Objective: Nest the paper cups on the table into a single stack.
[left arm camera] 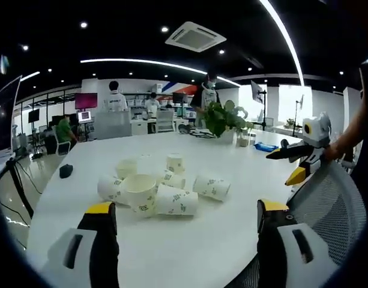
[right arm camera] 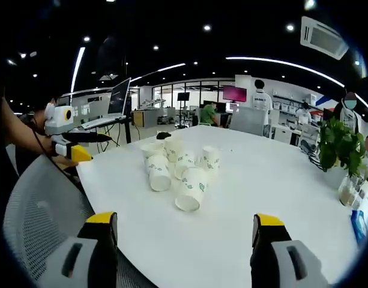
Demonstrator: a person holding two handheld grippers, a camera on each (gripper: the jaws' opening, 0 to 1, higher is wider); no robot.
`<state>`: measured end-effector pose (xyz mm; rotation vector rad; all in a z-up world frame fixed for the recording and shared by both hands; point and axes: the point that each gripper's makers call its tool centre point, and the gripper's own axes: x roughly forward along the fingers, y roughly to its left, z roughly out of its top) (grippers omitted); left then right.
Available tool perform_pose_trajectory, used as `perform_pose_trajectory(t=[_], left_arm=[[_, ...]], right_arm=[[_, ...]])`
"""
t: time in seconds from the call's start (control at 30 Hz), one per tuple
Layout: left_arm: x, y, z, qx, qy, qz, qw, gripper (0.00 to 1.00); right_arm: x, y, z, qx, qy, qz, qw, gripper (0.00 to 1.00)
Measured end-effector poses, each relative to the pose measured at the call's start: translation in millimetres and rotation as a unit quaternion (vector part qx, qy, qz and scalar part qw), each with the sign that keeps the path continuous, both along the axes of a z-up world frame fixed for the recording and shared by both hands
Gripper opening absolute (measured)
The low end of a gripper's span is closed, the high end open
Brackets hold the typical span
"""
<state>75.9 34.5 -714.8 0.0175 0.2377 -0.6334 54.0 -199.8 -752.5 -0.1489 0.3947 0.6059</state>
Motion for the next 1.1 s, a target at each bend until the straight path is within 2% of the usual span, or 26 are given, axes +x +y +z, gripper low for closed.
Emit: perform_pose_trajectory(t=[1.1], left_arm=[[1.9,4.2,3.0,-0.001,-0.006,0.013,0.9999,0.97]], right_arm=[[1.8,-2.8,2.7,0.003,-0.008,-0.004,1.0,0.94]])
